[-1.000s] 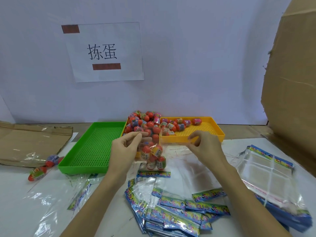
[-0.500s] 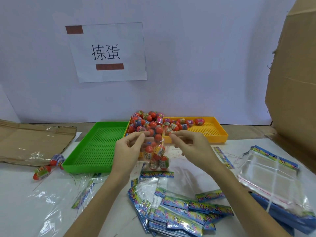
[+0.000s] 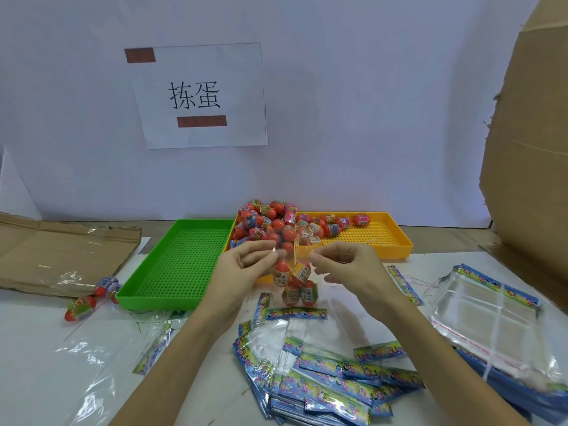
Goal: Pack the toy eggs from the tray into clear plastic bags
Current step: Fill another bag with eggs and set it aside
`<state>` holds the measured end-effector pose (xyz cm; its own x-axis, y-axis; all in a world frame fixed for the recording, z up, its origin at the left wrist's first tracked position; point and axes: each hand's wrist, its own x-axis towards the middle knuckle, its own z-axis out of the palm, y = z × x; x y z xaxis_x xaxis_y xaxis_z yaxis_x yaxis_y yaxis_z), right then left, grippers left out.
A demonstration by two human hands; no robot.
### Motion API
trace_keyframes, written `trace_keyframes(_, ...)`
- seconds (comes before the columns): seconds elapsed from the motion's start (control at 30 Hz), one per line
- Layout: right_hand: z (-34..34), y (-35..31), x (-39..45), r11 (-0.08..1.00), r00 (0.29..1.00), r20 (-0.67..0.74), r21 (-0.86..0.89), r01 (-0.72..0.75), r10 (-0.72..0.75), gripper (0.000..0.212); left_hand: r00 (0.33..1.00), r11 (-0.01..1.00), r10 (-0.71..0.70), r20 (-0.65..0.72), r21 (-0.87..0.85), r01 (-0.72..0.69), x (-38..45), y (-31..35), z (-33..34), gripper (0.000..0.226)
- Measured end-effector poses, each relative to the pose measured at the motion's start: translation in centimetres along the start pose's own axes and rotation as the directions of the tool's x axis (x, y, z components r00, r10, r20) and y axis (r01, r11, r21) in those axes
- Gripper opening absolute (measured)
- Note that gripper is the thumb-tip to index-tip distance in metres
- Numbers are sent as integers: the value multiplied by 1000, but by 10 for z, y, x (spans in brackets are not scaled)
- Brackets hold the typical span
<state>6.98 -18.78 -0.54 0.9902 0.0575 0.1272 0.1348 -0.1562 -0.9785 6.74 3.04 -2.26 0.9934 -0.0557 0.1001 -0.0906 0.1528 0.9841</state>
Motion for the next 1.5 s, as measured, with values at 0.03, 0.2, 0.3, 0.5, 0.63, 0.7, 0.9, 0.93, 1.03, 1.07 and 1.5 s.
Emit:
trace_keyframes(0.03,-1,0,0,1000,1000,9,9,-3,3,10,1000,1000,-12,-9,-11,12,0,0,-1,29)
trace_keyframes(0.2,-2,0,1,1000,1000,22,10,18,-18,13,998,991,-70,-4,-113,69,4,0,-8,27)
trace_keyframes(0.3,-5,-1,2,999,999,19,18,29,-30,12,994,983,-110,-15,-147,106,7,-2,-11,28)
trace_keyframes(0.5,-11,-2,4,984,999,35,172,33,-39,10,991,983,-129,21,-130,131,10,-1,-17,36)
trace_keyframes(0.63,-13,1,5,977,994,106,214,-22,-1,21,996,994,-85,28,-66,87,9,1,-19,39)
trace_keyframes(0.7,-15,2,7,975,991,136,220,-40,10,23,998,998,-60,14,-30,60,9,2,-21,38)
trace_keyframes(0.9,-17,6,10,981,987,157,188,-52,23,20,998,994,39,53,101,-44,5,5,-29,28)
trace_keyframes(0.93,-16,7,11,984,987,156,169,-52,25,23,996,990,59,66,123,-67,4,6,-29,24)
trace_keyframes(1.03,-15,6,11,994,991,134,104,-41,27,30,986,970,147,81,182,-159,4,7,-29,24)
trace_keyframes(1.07,-16,5,10,996,992,128,84,-34,23,30,982,963,172,80,194,-185,4,8,-28,28)
trace_keyframes(1.5,-11,4,9,988,988,78,-76,137,-131,46,960,882,213,183,387,-269,4,10,-35,14)
